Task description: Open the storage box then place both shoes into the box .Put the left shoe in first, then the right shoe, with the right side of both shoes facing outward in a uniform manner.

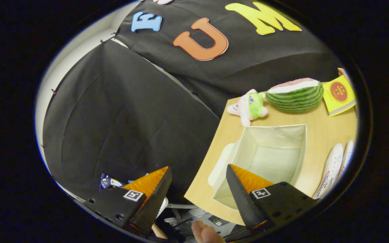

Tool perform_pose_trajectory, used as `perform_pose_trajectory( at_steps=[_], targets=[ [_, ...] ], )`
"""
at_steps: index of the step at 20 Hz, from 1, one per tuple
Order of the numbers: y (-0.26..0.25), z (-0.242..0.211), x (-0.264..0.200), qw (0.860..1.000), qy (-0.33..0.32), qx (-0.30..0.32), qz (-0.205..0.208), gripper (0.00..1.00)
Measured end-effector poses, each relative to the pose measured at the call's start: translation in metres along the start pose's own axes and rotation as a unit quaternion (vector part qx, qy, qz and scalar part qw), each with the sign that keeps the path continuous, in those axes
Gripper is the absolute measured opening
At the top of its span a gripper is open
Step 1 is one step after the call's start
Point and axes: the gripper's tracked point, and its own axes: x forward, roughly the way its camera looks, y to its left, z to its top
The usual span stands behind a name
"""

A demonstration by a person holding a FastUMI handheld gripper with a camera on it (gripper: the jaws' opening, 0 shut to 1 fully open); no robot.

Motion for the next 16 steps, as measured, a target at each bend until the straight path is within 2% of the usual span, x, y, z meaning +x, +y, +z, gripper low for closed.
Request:
perform_pose_trajectory(
  at_steps=[5,8,12,16],
  targets=[
    [-0.056,-0.009,-0.028,0.999,0.01,0.0,-0.05,1.0],
    [-0.1,-0.017,-0.045,0.994,0.026,-0.02,-0.102,1.0],
    [-0.155,-0.036,-0.068,0.984,0.042,-0.033,-0.169,1.0],
    [-0.223,-0.052,-0.093,0.967,0.059,-0.05,-0.244,1.0]
  ],
)
